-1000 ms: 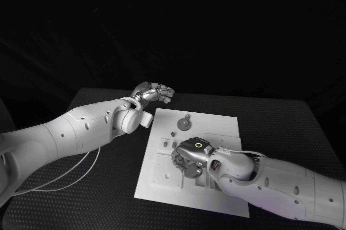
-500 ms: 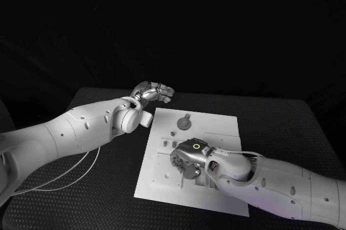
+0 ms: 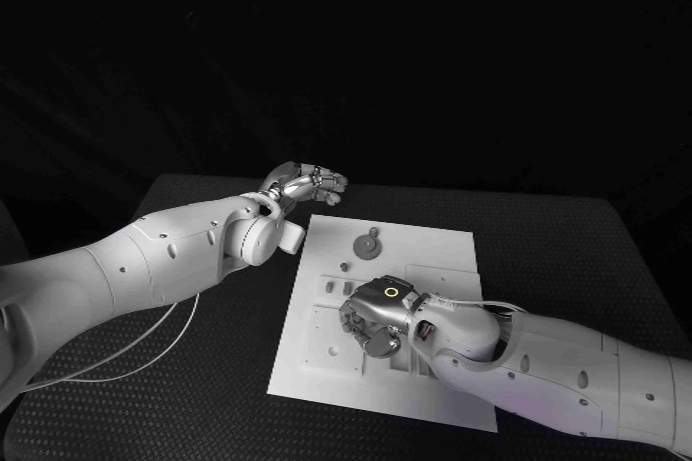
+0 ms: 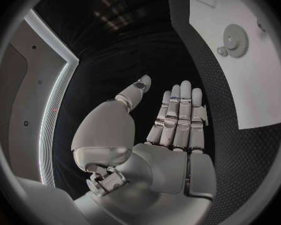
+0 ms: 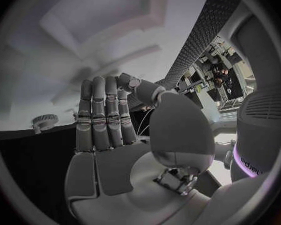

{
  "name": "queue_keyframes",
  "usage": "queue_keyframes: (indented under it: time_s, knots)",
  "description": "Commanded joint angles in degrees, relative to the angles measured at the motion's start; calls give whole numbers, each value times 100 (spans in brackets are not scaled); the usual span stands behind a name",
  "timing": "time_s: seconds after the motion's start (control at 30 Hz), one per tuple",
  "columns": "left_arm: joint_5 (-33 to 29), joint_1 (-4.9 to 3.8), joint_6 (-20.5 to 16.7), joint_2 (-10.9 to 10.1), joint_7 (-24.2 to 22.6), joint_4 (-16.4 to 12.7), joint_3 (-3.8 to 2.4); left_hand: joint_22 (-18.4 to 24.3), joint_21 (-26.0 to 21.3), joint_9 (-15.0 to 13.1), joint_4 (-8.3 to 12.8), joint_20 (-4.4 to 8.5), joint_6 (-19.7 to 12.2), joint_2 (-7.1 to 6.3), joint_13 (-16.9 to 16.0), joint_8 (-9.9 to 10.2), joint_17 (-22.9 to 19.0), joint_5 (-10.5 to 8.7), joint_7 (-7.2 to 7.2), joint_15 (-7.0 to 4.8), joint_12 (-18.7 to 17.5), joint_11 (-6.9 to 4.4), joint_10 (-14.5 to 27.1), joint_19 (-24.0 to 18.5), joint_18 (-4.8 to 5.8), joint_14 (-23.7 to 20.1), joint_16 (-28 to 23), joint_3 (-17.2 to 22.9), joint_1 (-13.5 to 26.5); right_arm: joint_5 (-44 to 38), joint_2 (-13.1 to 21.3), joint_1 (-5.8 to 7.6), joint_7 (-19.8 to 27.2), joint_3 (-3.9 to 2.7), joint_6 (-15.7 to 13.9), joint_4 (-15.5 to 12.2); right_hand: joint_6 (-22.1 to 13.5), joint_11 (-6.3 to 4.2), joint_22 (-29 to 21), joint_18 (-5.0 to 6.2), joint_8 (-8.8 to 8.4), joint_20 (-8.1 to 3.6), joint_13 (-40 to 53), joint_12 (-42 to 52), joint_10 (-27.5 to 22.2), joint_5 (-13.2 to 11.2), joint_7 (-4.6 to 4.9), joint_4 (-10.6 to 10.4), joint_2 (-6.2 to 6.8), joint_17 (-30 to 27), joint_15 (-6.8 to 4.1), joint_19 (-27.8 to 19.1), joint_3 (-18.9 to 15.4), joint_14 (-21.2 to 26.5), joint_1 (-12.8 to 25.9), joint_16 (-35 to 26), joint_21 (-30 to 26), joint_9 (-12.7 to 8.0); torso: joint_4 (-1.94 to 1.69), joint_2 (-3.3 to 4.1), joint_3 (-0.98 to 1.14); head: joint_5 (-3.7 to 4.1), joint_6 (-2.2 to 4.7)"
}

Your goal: Assemble the parts on the task board

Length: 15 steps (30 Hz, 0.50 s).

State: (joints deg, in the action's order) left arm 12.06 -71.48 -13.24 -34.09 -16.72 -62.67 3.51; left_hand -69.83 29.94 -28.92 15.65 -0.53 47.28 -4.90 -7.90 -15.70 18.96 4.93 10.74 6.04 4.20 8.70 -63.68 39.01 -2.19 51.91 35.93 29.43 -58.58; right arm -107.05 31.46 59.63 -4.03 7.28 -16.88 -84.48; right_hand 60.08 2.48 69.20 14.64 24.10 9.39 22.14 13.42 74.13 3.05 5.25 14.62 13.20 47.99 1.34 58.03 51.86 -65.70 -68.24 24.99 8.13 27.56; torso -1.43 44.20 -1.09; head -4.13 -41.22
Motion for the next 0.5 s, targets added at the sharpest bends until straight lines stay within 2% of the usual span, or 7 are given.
queue_keyframes:
  time_s: [0.03, 0.13, 0.23, 0.33, 0.5]
  knots:
    - [-31, -7, 85, -1, -27, -14, -3, -9, -25, 6, -4, 5, -47, 47, 9, -24, 9, -22, 1, 21, 30, 3, -2, 27, -46, 21, -33, -36, -11, 7, 19, -30, -87, 30, 210, 70, -5, 23, -25, 36, -29, -1, 8, -39, -57, -9, 16, 19, -38, 8, 21, -11, -1, -26, 40, -51, -38, 13, 1, 0, 0, 4, -3]
    - [-31, -7, 89, -6, -22, -16, -3, -9, -27, 7, -4, 4, -48, 46, 10, -24, 11, -23, 1, 21, 29, 3, -1, 27, -46, 21, -35, -37, -10, 84, 25, -29, -49, 30, 162, 76, -72, 54, -36, 36, -79, 21, 5, -90, -119, 4, 48, -6, -10, 9, 47, -68, 7, 17, 88, -114, -75, 11, 4, -1, 2, 4, -2]
    - [-31, -7, 93, -10, -16, -14, -3, -9, -28, 7, -4, 4, -48, 45, 11, -25, 12, -23, 1, 22, 29, 3, 0, 27, -46, 20, -37, -37, -10, 193, 38, -29, 5, 30, 56, 82, -221, 133, -51, 27, -183, 64, -16, -199, -267, 98, 114, -42, 100, -17, 118, -203, -61, 141, 209, -252, -151, -7, 4, -2, 4, 11, 3]
    - [-31, -7, 104, -15, -12, -14, -3, -10, -31, 8, -3, 4, -50, 42, 14, -25, 15, -25, 1, 23, 29, 4, 1, 27, -47, 19, -42, -38, -10, 270, 57, -28, 37, 30, -103, 75, -528, 267, -84, -14, -370, 145, -54, -373, -548, 138, 252, -6, 228, -73, 249, -512, -284, 391, 301, -480, -328, -64, 6, -2, 4, 15, 6]
    - [-31, -7, 118, -22, -1, -12, -2, -11, -35, 10, -2, 3, -53, 40, 18, -26, 18, -26, 2, 24, 27, 6, 5, 27, -47, 15, -49, -40, -10, 283, 87, -26, 13, 29, -234, 65, -647, 348, -79, -21, -440, 194, -65, -469, -731, 129, 304, -20, 309, -91, 332, -654, -433, 550, 303, -610, -403, -82, 5, -1, 4, 29, 13]
